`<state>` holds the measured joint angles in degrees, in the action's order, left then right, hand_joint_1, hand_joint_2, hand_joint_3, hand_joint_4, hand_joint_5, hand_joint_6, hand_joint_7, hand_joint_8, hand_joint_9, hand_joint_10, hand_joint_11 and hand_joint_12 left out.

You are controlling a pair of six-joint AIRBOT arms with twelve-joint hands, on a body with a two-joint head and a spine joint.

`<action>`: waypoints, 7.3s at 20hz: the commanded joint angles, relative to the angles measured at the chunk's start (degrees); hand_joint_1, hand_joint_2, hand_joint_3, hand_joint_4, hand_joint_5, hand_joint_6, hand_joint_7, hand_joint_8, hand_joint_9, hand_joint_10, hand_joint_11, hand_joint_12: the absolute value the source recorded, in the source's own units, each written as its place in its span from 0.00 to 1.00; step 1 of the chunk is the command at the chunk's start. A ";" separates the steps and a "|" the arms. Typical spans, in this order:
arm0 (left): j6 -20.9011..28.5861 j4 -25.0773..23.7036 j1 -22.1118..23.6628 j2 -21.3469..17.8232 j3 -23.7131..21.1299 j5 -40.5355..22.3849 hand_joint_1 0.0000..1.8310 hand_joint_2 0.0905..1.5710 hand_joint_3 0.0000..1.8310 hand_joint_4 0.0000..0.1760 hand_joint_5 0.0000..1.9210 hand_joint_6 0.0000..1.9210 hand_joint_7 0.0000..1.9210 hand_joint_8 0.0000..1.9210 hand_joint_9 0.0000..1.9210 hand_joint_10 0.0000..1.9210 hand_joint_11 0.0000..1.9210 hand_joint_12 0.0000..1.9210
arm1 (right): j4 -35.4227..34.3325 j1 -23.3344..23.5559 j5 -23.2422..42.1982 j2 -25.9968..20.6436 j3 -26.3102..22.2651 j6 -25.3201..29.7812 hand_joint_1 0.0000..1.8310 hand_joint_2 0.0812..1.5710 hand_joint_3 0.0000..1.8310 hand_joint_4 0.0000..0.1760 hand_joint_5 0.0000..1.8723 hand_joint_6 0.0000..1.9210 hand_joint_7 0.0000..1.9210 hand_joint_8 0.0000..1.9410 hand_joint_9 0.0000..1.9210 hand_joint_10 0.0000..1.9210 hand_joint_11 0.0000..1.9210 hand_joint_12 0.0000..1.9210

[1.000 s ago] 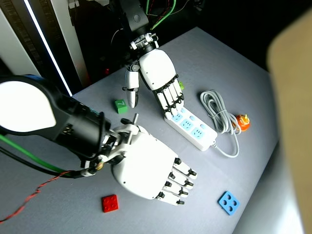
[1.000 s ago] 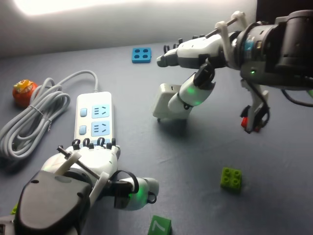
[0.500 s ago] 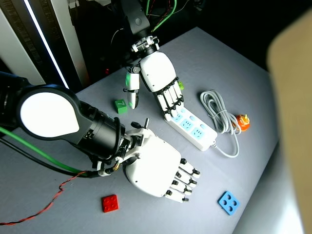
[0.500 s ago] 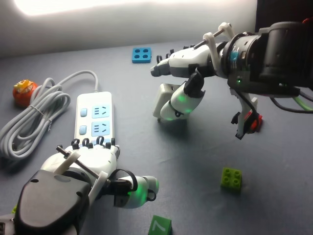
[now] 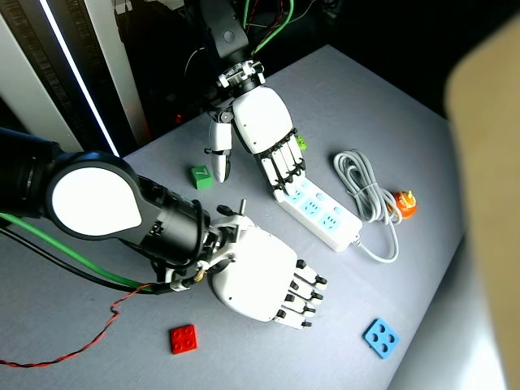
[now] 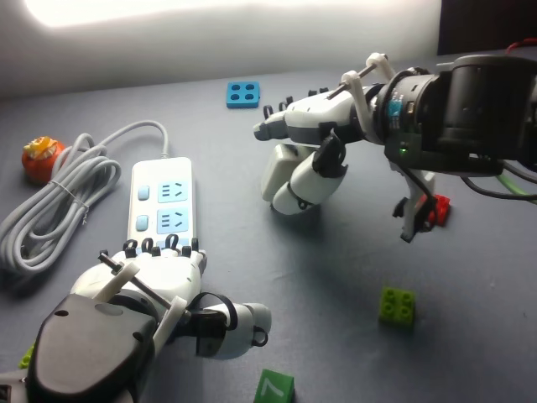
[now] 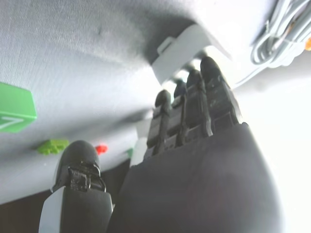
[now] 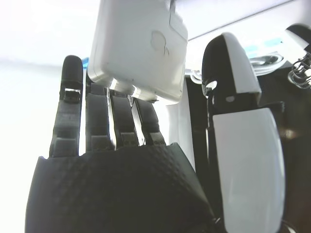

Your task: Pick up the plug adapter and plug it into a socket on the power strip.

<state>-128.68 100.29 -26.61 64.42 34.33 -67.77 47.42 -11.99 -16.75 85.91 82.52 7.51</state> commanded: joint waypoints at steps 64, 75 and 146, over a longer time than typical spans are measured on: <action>2.29 -2.51 1.48 -0.70 -1.35 -2.60 0.03 0.77 0.00 0.00 0.04 0.00 0.05 0.00 0.05 0.00 0.00 0.21 | 34.02 7.98 -7.39 6.87 -2.83 19.38 0.67 0.72 0.00 0.00 0.47 0.52 0.50 0.62 0.46 0.50 0.33 0.75; 2.28 -2.50 1.56 -0.75 -1.40 -2.57 0.04 0.77 0.00 0.00 0.04 0.00 0.04 0.00 0.05 0.00 0.00 0.22 | 34.14 6.28 -9.13 14.45 3.94 18.84 0.67 0.72 0.00 0.00 0.48 0.50 0.50 0.62 0.45 0.52 0.31 0.76; 1.48 -2.60 0.87 -1.39 -2.25 -4.28 0.05 0.76 0.00 0.00 0.05 0.00 0.05 0.00 0.05 0.00 0.00 0.18 | 40.38 4.02 -15.48 20.29 7.84 27.57 0.67 0.72 0.00 0.00 0.48 0.49 0.49 0.65 0.43 0.55 0.32 0.76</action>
<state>-127.26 101.47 -26.04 63.35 31.97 -69.69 84.49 -8.51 -31.90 106.48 90.48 34.68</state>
